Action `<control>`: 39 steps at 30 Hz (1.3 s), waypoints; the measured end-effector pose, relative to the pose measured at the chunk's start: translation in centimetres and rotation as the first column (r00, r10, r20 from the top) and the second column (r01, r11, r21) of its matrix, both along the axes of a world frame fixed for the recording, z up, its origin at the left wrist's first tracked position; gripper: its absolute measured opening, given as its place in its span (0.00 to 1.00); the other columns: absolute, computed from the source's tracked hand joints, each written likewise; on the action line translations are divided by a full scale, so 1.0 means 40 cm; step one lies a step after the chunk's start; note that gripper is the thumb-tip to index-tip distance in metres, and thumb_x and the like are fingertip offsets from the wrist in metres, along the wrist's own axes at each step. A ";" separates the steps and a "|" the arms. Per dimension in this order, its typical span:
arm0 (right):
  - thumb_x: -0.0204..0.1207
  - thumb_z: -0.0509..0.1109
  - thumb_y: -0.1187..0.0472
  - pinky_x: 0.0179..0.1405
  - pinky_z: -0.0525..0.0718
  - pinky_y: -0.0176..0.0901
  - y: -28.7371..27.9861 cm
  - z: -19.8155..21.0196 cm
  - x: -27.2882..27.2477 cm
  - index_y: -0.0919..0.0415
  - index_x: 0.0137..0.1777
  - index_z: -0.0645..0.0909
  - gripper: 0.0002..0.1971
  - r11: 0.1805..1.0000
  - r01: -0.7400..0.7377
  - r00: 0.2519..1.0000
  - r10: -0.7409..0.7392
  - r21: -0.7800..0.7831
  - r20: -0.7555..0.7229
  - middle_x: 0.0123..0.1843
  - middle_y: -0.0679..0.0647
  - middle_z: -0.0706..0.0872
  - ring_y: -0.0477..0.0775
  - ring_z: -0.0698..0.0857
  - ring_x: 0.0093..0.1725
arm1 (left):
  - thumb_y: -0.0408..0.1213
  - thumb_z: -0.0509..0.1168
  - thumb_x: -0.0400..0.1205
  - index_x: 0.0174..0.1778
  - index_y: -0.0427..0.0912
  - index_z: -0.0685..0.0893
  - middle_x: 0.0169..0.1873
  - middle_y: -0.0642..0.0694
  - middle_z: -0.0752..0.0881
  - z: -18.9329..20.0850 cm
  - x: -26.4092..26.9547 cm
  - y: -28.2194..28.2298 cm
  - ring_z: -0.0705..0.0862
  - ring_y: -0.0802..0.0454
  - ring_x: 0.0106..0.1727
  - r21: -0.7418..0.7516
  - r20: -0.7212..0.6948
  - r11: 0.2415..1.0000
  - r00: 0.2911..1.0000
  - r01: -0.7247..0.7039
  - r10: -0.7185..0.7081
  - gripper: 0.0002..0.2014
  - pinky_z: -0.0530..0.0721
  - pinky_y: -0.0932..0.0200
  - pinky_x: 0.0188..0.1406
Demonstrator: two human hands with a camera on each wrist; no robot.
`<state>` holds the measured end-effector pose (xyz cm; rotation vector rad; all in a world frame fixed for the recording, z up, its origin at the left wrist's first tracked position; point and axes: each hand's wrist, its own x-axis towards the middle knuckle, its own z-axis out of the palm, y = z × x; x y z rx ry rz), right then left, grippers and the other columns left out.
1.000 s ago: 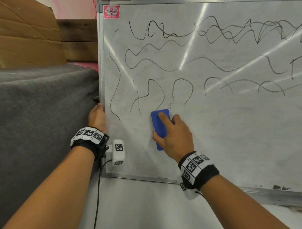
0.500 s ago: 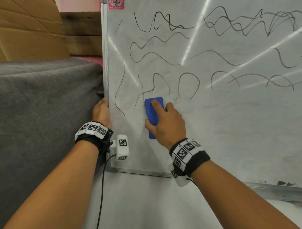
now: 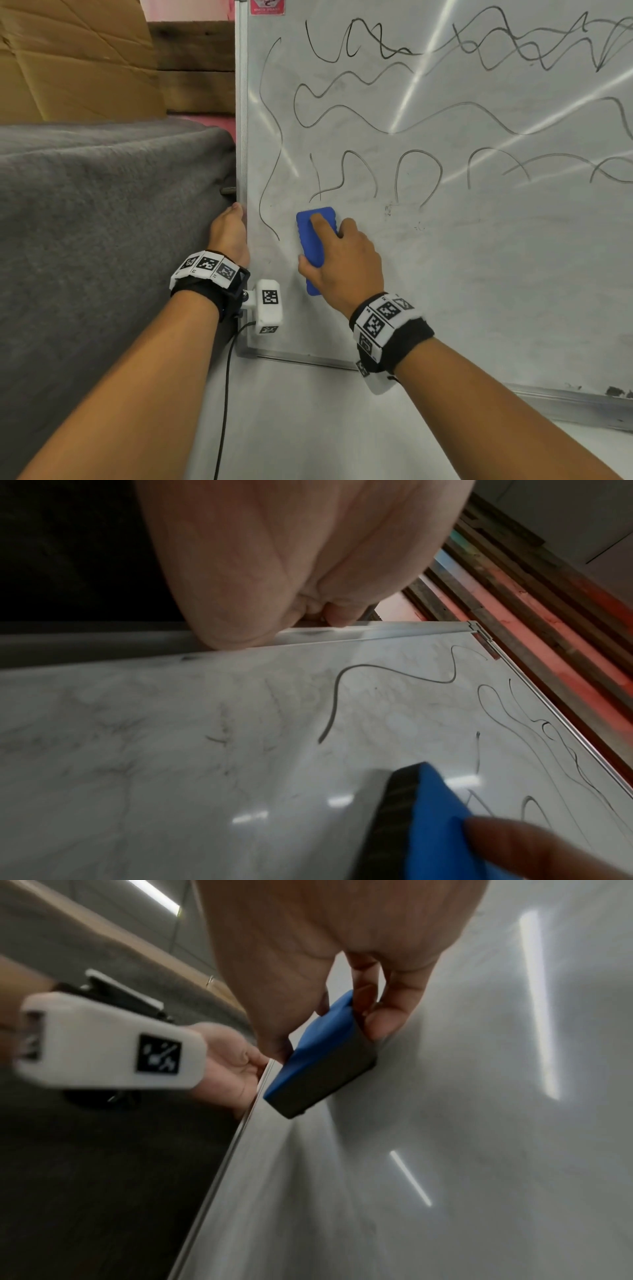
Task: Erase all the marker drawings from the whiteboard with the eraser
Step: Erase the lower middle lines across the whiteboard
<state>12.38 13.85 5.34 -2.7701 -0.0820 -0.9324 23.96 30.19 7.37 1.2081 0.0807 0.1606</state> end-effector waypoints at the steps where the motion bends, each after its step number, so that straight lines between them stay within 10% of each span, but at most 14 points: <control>1: 0.79 0.66 0.39 0.34 0.80 0.46 0.001 -0.015 -0.006 0.47 0.79 0.64 0.31 1.000 -0.006 1.000 0.005 -0.022 -0.025 0.50 0.51 0.67 0.56 0.75 0.41 | 0.41 0.55 0.92 0.73 0.32 0.79 0.66 0.35 0.85 0.001 0.000 0.002 0.85 0.38 0.65 0.022 0.004 1.000 1.000 0.010 -0.010 0.20 0.86 0.45 0.61; 4: 0.78 0.66 0.39 0.33 0.75 0.45 0.000 -0.016 -0.003 0.47 0.78 0.66 0.31 0.999 -0.017 0.999 0.016 -0.045 -0.032 0.49 0.51 0.67 0.56 0.74 0.41 | 0.41 0.55 0.91 0.71 0.33 0.81 0.63 0.36 0.87 -0.003 0.010 0.012 0.87 0.41 0.61 -0.052 -0.004 0.997 0.998 0.061 -0.062 0.19 0.87 0.51 0.49; 12: 0.77 0.68 0.40 0.30 0.78 0.46 0.028 -0.049 -0.004 0.48 0.75 0.69 0.29 0.988 -0.054 0.998 0.048 -0.141 -0.046 0.52 0.54 0.74 0.57 0.76 0.42 | 0.41 0.56 0.91 0.78 0.35 0.74 0.72 0.37 0.81 -0.024 0.027 0.029 0.81 0.41 0.72 -0.101 0.019 0.989 0.994 0.106 -0.105 0.22 0.77 0.41 0.75; 39: 0.68 0.76 0.52 0.30 0.70 0.44 0.048 0.051 0.082 0.51 0.67 0.83 0.25 0.904 -0.211 0.968 0.246 -0.372 0.050 0.51 0.56 0.77 0.59 0.74 0.44 | 0.39 0.52 0.93 0.83 0.36 0.67 0.76 0.37 0.78 -0.018 0.000 0.038 0.80 0.42 0.74 -0.102 0.030 0.983 0.988 0.154 -0.152 0.22 0.76 0.41 0.77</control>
